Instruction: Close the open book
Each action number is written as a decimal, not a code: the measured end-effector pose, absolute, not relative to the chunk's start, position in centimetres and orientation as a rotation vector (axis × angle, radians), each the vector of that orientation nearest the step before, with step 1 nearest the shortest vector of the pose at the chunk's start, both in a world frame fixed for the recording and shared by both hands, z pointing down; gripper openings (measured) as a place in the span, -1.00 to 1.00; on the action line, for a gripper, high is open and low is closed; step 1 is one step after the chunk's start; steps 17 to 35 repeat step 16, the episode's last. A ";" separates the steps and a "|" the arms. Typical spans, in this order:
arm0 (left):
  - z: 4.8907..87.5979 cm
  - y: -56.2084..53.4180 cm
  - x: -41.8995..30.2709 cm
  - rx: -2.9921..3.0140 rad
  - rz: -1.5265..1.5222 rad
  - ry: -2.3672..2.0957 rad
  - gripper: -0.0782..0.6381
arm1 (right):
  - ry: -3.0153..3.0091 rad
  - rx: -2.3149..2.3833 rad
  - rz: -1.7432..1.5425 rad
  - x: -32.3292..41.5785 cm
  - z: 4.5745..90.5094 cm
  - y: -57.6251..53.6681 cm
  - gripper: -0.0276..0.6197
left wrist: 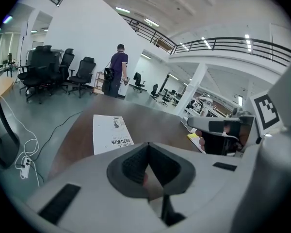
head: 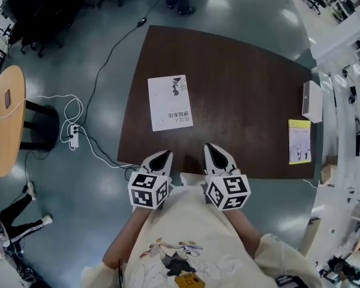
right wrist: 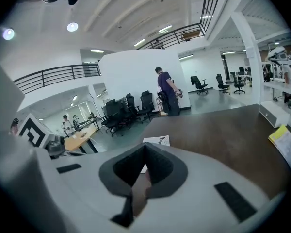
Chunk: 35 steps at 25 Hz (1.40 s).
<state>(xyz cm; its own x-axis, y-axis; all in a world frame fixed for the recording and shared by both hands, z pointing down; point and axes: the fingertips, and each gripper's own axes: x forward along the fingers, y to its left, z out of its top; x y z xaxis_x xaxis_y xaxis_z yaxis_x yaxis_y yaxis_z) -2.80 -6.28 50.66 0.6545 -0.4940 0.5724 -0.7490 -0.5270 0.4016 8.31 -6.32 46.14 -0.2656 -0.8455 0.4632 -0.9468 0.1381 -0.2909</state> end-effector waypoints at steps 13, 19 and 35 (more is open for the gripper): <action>50.8 -5.0 -0.1 2.282 0.558 -0.875 -0.76 | -2.123 1.785 0.856 8.8 49.0 -3.1 -0.90; 50.4 -4.9 0.3 2.284 0.549 -0.872 -0.76 | -2.096 1.780 0.866 9.3 49.6 -2.8 -0.90; 50.4 -4.9 0.3 2.284 0.549 -0.872 -0.76 | -2.096 1.780 0.866 9.3 49.6 -2.8 -0.90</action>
